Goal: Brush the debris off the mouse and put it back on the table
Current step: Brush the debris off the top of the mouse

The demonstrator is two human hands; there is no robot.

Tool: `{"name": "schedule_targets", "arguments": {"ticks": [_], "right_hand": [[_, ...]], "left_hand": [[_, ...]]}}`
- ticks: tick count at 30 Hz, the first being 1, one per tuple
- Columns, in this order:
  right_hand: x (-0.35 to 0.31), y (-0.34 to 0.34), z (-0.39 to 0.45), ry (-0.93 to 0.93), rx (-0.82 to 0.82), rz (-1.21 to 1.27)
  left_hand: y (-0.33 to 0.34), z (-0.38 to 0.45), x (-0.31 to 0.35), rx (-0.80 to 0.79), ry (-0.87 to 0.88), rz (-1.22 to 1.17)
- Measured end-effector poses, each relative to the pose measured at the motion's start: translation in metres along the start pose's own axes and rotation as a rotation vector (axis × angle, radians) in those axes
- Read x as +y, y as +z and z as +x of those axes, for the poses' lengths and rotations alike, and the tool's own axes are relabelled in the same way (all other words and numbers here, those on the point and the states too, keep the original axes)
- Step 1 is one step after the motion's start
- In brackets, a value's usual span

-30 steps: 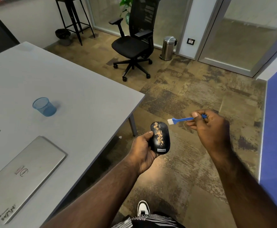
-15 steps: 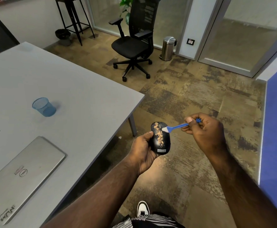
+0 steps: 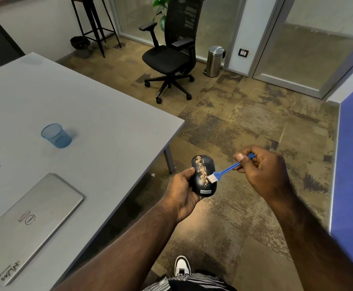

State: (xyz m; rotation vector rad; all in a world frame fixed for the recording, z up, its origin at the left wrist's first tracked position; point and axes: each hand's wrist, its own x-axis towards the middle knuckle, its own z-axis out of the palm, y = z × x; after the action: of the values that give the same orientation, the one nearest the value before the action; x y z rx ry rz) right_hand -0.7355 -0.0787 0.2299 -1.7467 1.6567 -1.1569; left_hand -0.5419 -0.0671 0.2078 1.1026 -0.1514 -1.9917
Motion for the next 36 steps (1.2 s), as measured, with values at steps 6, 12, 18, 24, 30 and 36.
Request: {"name": "schedule_targets", "arguments": {"ticks": [6, 12, 18, 24, 30, 36], "right_hand": [[0.002, -0.003, -0.004, -0.023, 0.010, -0.011], [0.000, -0.006, -0.012, 0.000, 0.042, 0.063], [-0.010, 0.003, -0.027, -0.067, -0.013, 0.125], [-0.017, -0.001, -0.032, -0.068, 0.035, 0.244], [-0.017, -0.007, -0.034, -0.062, 0.075, 0.298], [-0.021, -0.006, -0.033, -0.064, 0.069, 0.296]], "left_hand": [[0.000, -0.001, 0.005, 0.011, -0.007, -0.037], [-0.001, 0.002, 0.007, 0.004, 0.002, -0.072], [0.003, 0.003, 0.006, -0.055, -0.012, -0.103], [-0.004, 0.004, 0.009, -0.137, -0.018, -0.138], [-0.008, 0.005, 0.011, -0.214, -0.017, -0.204], [-0.007, 0.013, 0.008, -0.174, -0.013, -0.248]]}}
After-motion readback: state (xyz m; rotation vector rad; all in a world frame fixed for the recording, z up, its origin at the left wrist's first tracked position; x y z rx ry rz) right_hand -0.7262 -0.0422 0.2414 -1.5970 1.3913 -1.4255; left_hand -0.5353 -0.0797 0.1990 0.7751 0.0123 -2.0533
